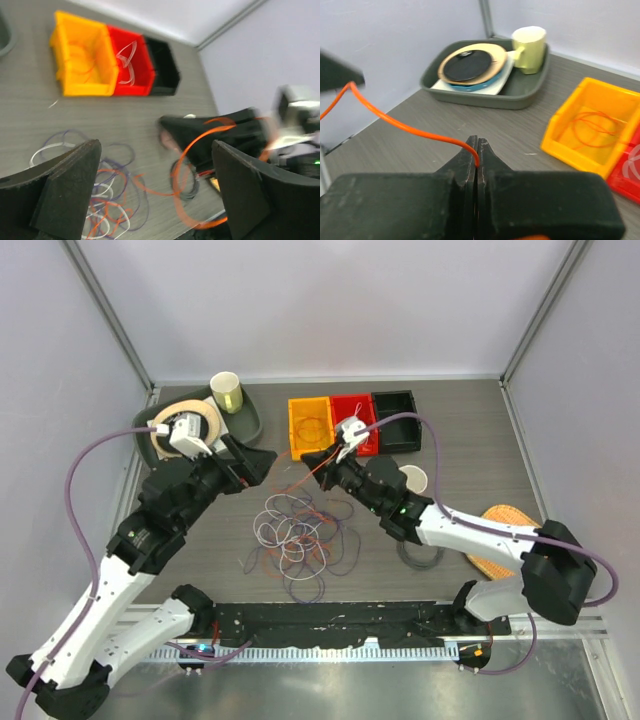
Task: Untangle the cables
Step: Place the cable in the bin, then pick up the cable from the bin.
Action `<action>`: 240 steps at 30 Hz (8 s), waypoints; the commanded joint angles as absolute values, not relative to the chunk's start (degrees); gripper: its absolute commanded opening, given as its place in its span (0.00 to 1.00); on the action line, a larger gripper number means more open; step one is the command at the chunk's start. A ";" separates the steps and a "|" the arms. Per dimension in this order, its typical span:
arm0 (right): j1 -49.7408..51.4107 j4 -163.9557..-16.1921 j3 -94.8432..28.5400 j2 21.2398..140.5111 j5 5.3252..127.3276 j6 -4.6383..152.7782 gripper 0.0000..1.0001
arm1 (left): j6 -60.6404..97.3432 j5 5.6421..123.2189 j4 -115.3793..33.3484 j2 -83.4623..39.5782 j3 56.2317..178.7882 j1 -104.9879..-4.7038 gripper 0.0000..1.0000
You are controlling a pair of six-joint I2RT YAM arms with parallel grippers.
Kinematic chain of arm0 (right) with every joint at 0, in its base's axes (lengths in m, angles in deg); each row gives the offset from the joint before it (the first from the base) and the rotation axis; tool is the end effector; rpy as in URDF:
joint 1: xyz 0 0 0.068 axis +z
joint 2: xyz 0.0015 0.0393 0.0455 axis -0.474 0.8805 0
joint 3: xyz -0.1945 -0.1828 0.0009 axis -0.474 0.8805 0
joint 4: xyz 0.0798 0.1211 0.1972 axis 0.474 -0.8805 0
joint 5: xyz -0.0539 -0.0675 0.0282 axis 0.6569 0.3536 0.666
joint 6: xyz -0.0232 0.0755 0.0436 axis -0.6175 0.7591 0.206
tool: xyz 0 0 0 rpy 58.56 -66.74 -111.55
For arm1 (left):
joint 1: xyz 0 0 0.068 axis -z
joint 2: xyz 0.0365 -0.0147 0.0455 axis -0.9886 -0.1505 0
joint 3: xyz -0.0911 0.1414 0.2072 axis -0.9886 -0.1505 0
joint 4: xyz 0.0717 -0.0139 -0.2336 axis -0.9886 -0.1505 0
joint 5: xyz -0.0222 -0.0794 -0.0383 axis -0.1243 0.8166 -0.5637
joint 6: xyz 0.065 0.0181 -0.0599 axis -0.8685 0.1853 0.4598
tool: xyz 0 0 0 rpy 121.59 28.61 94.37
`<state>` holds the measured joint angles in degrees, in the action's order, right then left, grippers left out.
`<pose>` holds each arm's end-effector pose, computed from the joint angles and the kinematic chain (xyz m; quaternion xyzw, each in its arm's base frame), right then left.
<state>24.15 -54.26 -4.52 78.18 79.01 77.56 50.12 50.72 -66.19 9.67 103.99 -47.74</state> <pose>0.2171 0.2708 0.3094 -0.2153 0.6483 0.3543 0.6386 0.1631 -0.0992 0.3862 -0.0951 0.7497 -0.3787 0.5342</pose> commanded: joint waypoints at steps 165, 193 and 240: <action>-2.57 -106.46 -33.24 79.83 95.04 69.00 0.95 | 50.80 52.65 -71.07 -15.01 90.87 -47.95 1.00; 23.30 -90.71 0.91 57.19 99.20 87.30 0.97 | 60.38 49.49 -70.45 -1.82 81.82 -47.95 1.00; -8.77 -91.50 -26.49 94.50 91.81 91.59 0.95 | 58.37 45.53 -70.98 -11.22 89.72 -48.56 1.00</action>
